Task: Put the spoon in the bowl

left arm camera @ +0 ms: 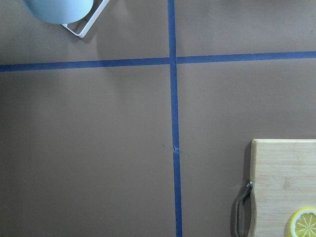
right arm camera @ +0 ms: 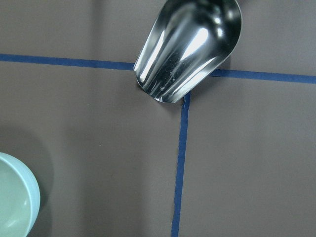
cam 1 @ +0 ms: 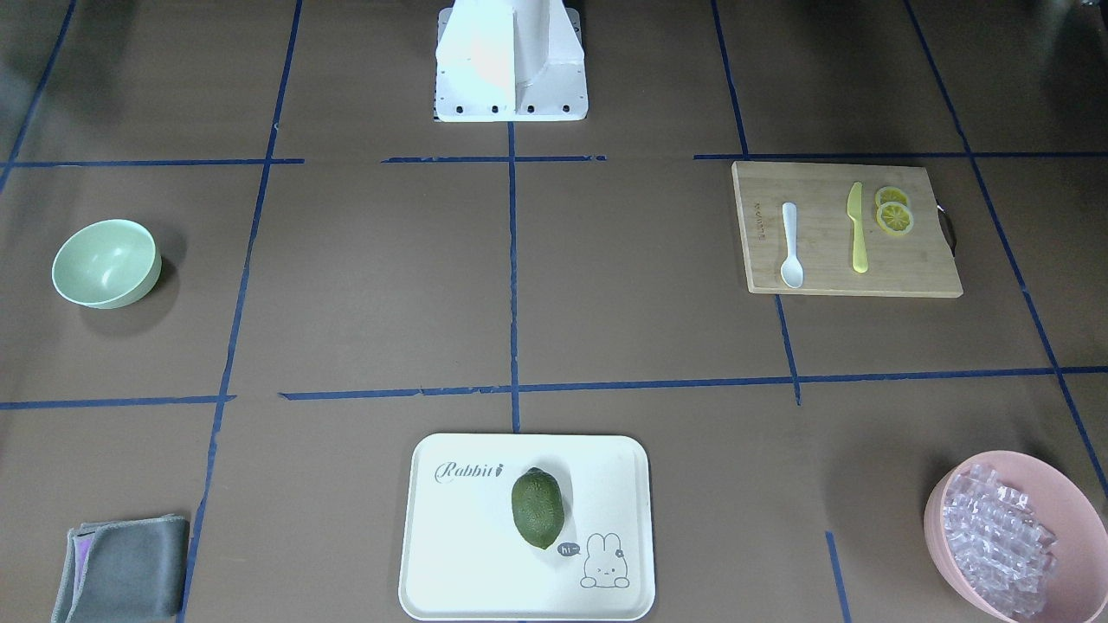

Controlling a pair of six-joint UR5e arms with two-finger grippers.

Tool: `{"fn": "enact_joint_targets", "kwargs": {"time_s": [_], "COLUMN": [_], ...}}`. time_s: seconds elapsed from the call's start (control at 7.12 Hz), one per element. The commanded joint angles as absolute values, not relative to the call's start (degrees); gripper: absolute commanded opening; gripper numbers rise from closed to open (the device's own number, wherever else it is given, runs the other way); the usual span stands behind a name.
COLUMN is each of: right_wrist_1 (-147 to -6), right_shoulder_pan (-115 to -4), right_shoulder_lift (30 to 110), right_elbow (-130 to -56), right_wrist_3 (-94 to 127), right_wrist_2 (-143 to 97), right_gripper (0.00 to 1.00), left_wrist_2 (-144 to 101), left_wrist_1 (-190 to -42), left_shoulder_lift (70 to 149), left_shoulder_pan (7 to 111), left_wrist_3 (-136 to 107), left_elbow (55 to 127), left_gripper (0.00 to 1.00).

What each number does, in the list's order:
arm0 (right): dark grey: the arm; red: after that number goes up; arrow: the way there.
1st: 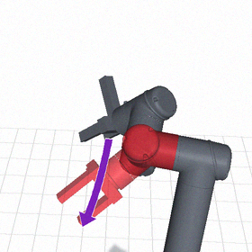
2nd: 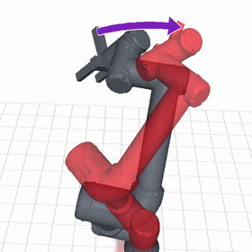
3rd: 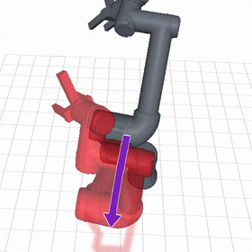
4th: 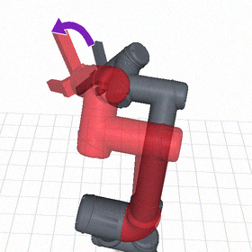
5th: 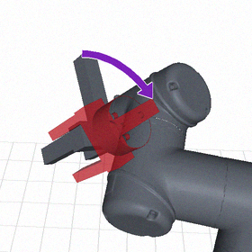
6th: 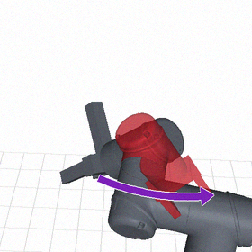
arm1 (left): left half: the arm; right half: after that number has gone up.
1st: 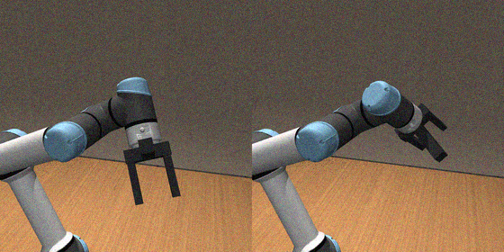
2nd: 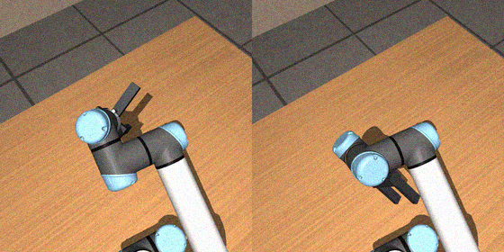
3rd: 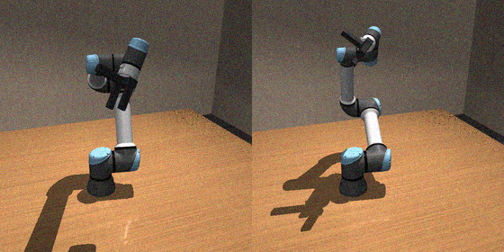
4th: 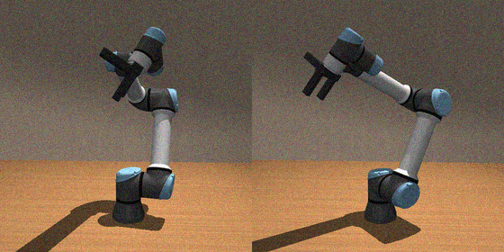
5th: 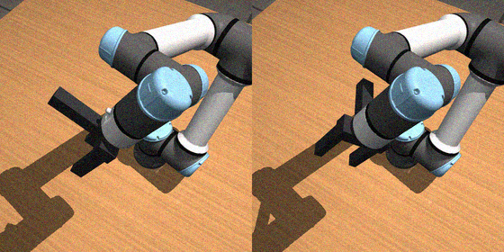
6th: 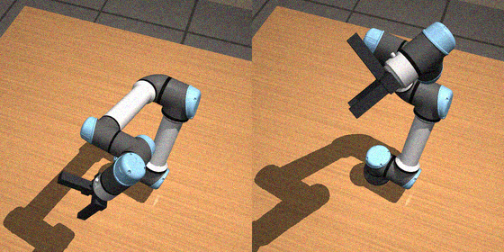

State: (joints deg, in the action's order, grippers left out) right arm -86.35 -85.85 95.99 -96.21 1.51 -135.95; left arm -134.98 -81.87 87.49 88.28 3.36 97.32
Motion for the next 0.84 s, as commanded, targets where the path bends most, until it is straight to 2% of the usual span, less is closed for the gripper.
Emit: {"fn": "enact_joint_targets", "kwargs": {"time_s": [0.0,0.56,0.7], "right_wrist_1": [-85.7,-84.2,-83.2], "right_shoulder_pan": [-85.8,-85.6,-82.0], "right_shoulder_lift": [96.0,96.6,96.5], "right_elbow": [-95.5,-94.8,-96.7], "right_wrist_3": [1.6,1.9,4.7], "right_wrist_2": [-136.8,-145.0,-144.2], "right_gripper": [1.00,1.00,1.00], "left_wrist_2": [-134.9,-135.2,-135.2], "left_wrist_1": [-82.3,-84.5,-84.5], "left_shoulder_lift": [87.6,86.1,86.1], "left_shoulder_pan": [88.2,87.6,87.6], "left_wrist_3": [2.4,2.6,2.5], "left_elbow": [97.6,98.2,98.2], "left_gripper": [1.00,1.00,1.00]}}
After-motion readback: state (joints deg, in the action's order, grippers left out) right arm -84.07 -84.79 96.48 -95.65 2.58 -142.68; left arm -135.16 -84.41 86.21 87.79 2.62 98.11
